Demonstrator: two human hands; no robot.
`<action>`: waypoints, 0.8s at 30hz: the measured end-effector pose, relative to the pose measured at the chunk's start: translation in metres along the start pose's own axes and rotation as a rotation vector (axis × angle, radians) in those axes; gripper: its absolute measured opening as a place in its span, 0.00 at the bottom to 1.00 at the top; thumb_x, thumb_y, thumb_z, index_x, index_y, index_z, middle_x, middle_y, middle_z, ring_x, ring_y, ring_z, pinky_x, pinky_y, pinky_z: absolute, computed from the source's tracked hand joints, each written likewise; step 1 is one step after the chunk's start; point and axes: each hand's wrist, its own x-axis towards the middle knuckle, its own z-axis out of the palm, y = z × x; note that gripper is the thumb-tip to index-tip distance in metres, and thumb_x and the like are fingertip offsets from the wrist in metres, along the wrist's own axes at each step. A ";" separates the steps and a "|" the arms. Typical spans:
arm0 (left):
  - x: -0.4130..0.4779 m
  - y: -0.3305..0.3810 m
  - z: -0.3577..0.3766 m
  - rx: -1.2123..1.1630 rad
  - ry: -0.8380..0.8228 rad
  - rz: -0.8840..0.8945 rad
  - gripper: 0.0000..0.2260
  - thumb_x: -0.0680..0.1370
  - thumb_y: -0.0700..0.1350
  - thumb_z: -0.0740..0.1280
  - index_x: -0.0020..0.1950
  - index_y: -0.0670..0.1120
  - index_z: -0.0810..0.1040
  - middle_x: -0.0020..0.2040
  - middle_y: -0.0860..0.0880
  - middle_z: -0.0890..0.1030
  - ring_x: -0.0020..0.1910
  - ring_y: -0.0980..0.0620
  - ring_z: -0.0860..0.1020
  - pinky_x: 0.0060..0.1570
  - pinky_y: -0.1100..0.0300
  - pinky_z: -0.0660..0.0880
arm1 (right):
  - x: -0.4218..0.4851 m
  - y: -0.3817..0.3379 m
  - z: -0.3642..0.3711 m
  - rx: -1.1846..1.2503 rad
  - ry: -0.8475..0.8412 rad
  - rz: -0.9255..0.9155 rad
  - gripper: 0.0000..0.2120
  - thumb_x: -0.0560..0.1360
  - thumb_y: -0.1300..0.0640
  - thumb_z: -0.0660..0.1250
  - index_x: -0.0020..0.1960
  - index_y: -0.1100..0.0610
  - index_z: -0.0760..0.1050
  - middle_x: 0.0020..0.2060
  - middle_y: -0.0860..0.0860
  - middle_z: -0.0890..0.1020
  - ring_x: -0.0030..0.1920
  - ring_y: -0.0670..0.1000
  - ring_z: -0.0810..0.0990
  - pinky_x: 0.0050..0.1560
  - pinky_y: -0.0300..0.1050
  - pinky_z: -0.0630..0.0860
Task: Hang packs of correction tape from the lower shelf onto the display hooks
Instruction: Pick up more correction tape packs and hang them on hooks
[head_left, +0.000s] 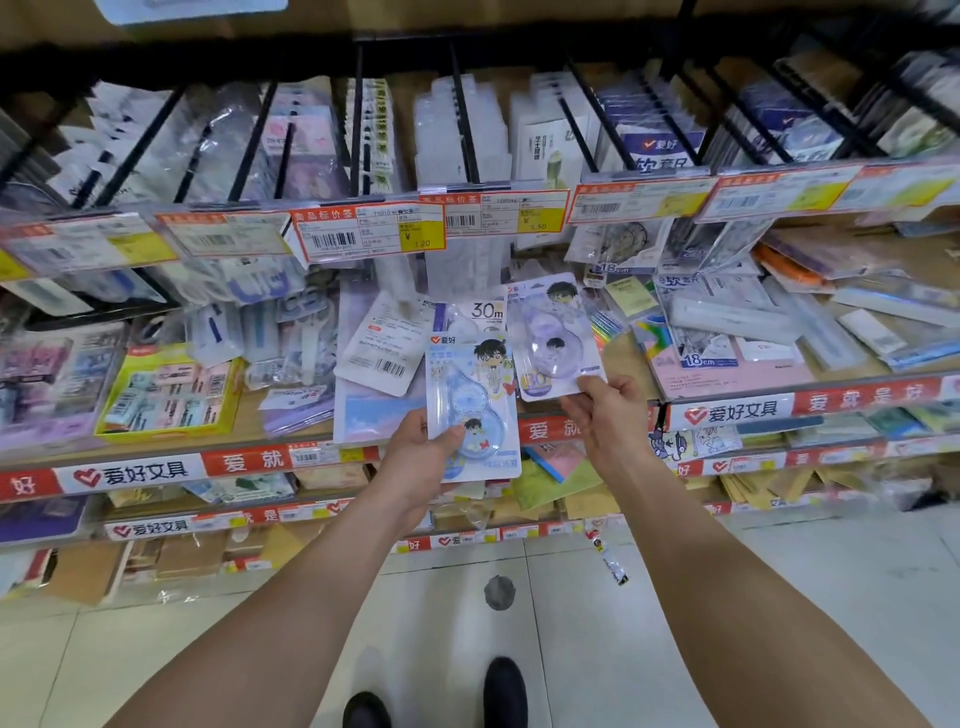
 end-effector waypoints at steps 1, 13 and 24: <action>0.000 0.001 0.001 -0.002 -0.006 -0.003 0.06 0.81 0.43 0.67 0.54 0.53 0.74 0.56 0.50 0.83 0.54 0.48 0.82 0.56 0.44 0.79 | 0.000 -0.001 -0.002 -0.011 0.006 -0.003 0.11 0.78 0.71 0.66 0.54 0.59 0.69 0.44 0.58 0.79 0.37 0.53 0.81 0.33 0.39 0.81; -0.009 0.025 0.012 -0.012 -0.081 0.001 0.09 0.81 0.44 0.68 0.61 0.48 0.73 0.57 0.50 0.82 0.55 0.48 0.81 0.57 0.39 0.79 | -0.036 -0.015 -0.049 -0.178 -0.022 0.103 0.08 0.78 0.71 0.62 0.49 0.59 0.72 0.47 0.59 0.82 0.41 0.57 0.85 0.43 0.50 0.84; -0.053 0.022 0.013 -0.250 -0.339 -0.114 0.17 0.80 0.39 0.68 0.67 0.43 0.71 0.63 0.40 0.81 0.58 0.35 0.82 0.51 0.26 0.75 | -0.101 -0.015 -0.061 -0.279 -0.357 0.157 0.16 0.77 0.73 0.65 0.61 0.60 0.74 0.55 0.61 0.86 0.50 0.60 0.87 0.45 0.50 0.85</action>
